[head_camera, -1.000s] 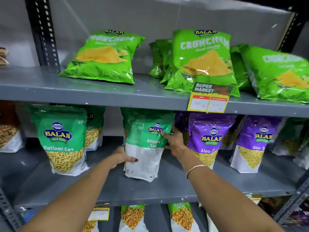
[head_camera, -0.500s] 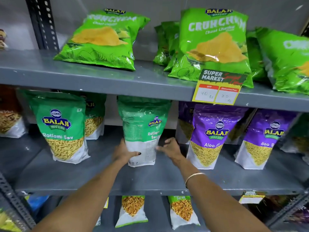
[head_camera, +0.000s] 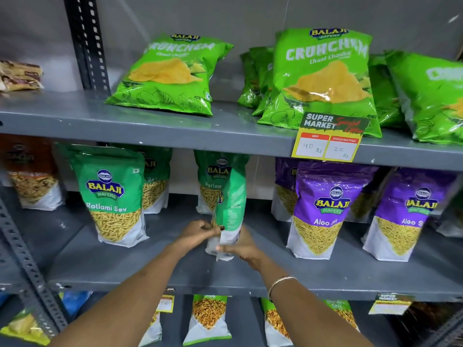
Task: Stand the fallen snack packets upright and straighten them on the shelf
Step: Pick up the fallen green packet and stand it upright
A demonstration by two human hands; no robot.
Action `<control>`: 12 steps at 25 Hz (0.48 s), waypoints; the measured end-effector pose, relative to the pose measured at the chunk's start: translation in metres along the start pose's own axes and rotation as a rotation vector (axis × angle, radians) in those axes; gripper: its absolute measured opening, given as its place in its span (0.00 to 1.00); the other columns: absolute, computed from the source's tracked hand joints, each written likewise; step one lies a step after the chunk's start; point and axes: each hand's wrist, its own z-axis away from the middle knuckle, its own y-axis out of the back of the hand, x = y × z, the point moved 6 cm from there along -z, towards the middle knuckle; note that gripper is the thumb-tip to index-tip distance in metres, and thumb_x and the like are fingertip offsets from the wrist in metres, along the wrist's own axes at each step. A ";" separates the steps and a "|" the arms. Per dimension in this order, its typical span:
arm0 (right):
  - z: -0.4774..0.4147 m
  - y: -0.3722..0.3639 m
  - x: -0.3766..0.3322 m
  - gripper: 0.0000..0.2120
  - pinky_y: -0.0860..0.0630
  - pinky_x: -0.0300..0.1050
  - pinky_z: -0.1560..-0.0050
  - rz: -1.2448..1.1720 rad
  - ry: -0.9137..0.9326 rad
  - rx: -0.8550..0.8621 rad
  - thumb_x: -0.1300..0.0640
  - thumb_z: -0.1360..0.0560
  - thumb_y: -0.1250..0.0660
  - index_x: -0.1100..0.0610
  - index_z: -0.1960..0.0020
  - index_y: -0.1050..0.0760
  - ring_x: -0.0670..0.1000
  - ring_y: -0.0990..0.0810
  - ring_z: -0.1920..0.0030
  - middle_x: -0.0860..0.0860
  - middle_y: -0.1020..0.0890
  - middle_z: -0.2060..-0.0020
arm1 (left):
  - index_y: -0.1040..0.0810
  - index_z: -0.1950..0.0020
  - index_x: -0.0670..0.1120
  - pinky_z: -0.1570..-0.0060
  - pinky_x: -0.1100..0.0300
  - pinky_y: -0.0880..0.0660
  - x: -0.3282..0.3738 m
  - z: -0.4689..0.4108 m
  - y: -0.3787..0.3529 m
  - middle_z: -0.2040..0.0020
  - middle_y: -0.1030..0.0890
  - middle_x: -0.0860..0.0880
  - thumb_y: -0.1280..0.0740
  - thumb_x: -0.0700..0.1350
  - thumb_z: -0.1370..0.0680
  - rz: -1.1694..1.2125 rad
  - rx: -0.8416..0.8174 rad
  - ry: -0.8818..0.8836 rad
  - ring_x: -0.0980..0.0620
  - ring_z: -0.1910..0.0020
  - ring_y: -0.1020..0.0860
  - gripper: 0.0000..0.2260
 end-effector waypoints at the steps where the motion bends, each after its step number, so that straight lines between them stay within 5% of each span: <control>1: -0.002 -0.002 0.001 0.35 0.24 0.54 0.39 -0.025 0.010 0.045 0.60 0.45 0.20 0.61 0.42 0.30 0.56 0.21 0.44 0.56 0.20 0.44 | 0.24 0.59 0.47 0.58 0.60 0.30 -0.002 -0.001 0.001 0.54 0.22 0.47 0.32 0.51 0.27 0.041 0.017 0.006 0.51 0.53 0.25 0.08; 3: -0.003 0.001 0.007 0.31 0.23 0.47 0.44 -0.054 -0.027 0.159 0.62 0.41 0.21 0.61 0.46 0.35 0.53 0.22 0.48 0.51 0.22 0.50 | 0.24 0.61 0.47 0.56 0.61 0.30 -0.003 -0.004 0.004 0.58 0.22 0.46 0.33 0.50 0.26 0.058 0.090 -0.003 0.50 0.53 0.24 0.08; 5: 0.001 0.006 0.008 0.30 0.25 0.40 0.52 -0.037 -0.056 0.193 0.63 0.37 0.22 0.59 0.47 0.41 0.50 0.25 0.51 0.48 0.26 0.55 | 0.22 0.52 0.44 0.60 0.69 0.30 -0.003 -0.005 0.005 0.56 0.20 0.45 0.31 0.46 0.26 0.071 0.143 -0.015 0.49 0.51 0.23 0.07; 8: -0.007 0.016 0.016 0.31 0.22 0.36 0.53 -0.052 -0.032 0.070 0.64 0.39 0.22 0.59 0.44 0.37 0.48 0.22 0.53 0.53 0.23 0.51 | 0.35 0.29 0.40 0.42 0.60 0.29 -0.006 -0.014 0.006 0.33 0.27 0.41 0.27 0.45 0.30 0.124 0.144 0.015 0.46 0.37 0.27 0.32; 10: -0.012 0.027 0.014 0.34 0.21 0.38 0.47 0.010 -0.017 0.010 0.57 0.43 0.21 0.57 0.40 0.30 0.50 0.21 0.48 0.57 0.21 0.44 | 0.46 0.24 0.44 0.29 0.50 0.36 -0.007 -0.021 0.005 0.25 0.37 0.43 0.24 0.46 0.33 0.129 0.097 0.035 0.44 0.27 0.36 0.44; 12: -0.015 0.037 0.013 0.36 0.24 0.47 0.39 0.095 -0.012 -0.024 0.50 0.46 0.20 0.54 0.41 0.25 0.53 0.22 0.44 0.59 0.21 0.41 | 0.51 0.24 0.45 0.28 0.50 0.38 -0.001 -0.025 -0.002 0.24 0.39 0.43 0.25 0.43 0.33 0.179 -0.007 0.041 0.43 0.26 0.38 0.46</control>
